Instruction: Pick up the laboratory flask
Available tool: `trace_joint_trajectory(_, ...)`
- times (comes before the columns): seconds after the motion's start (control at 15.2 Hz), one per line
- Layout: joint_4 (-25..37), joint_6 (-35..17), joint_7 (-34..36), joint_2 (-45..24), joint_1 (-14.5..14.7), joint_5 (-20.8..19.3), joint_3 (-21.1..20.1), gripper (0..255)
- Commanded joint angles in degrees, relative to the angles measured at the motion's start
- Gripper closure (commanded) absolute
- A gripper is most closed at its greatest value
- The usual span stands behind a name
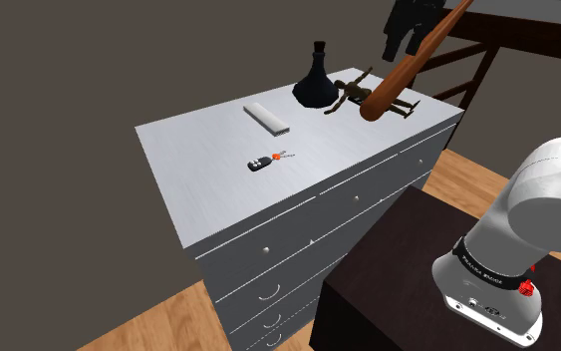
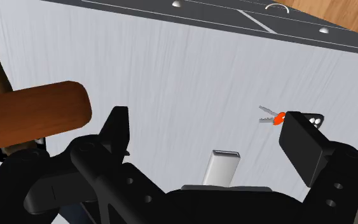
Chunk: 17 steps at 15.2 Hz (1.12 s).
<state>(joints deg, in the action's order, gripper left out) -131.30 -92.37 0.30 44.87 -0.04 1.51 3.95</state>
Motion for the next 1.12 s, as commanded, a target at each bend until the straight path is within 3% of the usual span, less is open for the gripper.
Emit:
trace_joint_trajectory(0.0,0.0,0.0,0.0,0.0,0.0,0.0,0.0,0)
trace_joint_trajectory(0.53,12.33,-4.32,-3.44,-18.56,-0.34,-0.9,3.8,0)
trace_joint_trajectory(1.06,29.54,-4.17,-7.23,-37.69,-1.01,0.63,7.24,0)
